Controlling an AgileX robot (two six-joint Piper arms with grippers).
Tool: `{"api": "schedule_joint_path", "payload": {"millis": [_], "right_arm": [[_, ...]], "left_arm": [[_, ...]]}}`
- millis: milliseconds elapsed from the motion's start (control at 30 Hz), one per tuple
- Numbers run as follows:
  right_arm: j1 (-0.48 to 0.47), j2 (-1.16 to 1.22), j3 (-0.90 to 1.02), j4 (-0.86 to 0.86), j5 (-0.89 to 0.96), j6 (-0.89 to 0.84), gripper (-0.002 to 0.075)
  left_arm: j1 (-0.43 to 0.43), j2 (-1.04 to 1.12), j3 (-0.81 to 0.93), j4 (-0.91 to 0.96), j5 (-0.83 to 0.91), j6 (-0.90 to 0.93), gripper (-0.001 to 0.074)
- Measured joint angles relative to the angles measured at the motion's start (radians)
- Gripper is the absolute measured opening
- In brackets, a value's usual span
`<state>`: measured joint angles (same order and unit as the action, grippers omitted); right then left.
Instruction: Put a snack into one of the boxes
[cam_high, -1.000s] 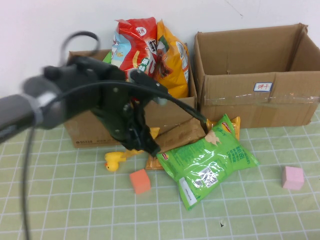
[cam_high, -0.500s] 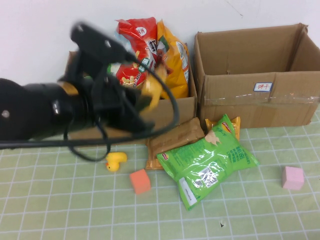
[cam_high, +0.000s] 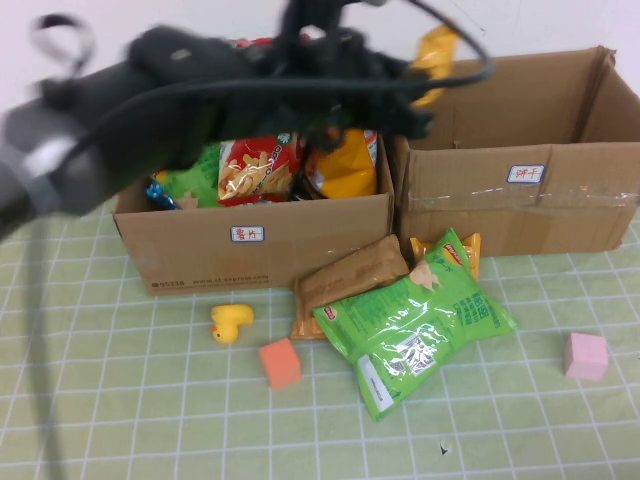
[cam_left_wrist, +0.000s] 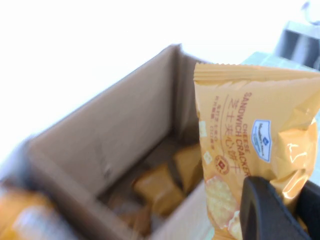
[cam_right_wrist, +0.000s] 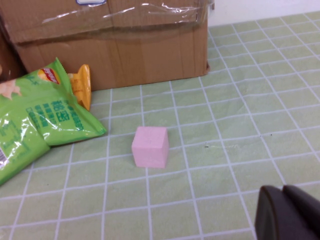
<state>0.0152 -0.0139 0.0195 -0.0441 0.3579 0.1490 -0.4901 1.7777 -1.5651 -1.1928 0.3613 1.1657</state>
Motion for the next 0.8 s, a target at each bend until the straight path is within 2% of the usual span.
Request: {"api": "schedule_joint_path", "payload": {"millis": [167, 233, 333, 400, 467, 533, 600, 633, 667, 767, 800], "right_arm": [[0.000, 0.000, 0.000, 0.000, 0.000, 0.000, -0.0002], [0.000, 0.000, 0.000, 0.000, 0.000, 0.000, -0.0002], [0.000, 0.000, 0.000, 0.000, 0.000, 0.000, -0.0002], [0.000, 0.000, 0.000, 0.000, 0.000, 0.000, -0.0002], [0.000, 0.000, 0.000, 0.000, 0.000, 0.000, -0.0002], [0.000, 0.000, 0.000, 0.000, 0.000, 0.000, -0.0002], [0.000, 0.000, 0.000, 0.000, 0.000, 0.000, -0.0002], [0.000, 0.000, 0.000, 0.000, 0.000, 0.000, -0.0002], [0.000, 0.000, 0.000, 0.000, 0.000, 0.000, -0.0002], [0.000, 0.000, 0.000, 0.000, 0.000, 0.000, -0.0002], [0.000, 0.000, 0.000, 0.000, 0.000, 0.000, -0.0002]], "left_arm": [[0.000, 0.251, -0.274, -0.015, 0.095, 0.011, 0.0074], [0.000, 0.333, -0.372, -0.005, 0.114, -0.003, 0.0113], [0.000, 0.432, -0.476, 0.005, 0.129, -0.008, 0.0292], [0.000, 0.481, -0.527, 0.007, 0.111, -0.011, 0.0445], [0.000, 0.510, -0.555, 0.009, 0.080, -0.013, 0.0549], [0.000, 0.518, -0.565, 0.009, 0.057, -0.015, 0.0595], [0.013, 0.516, -0.567, 0.009, 0.065, -0.017, 0.0575], [0.021, 0.509, -0.567, 0.011, 0.081, -0.017, 0.0529], [0.033, 0.496, -0.567, 0.013, 0.110, -0.019, 0.0459], [0.088, 0.443, -0.567, 0.042, 0.246, -0.028, 0.0182], [0.109, 0.417, -0.567, 0.061, 0.298, -0.032, 0.0120]]}}
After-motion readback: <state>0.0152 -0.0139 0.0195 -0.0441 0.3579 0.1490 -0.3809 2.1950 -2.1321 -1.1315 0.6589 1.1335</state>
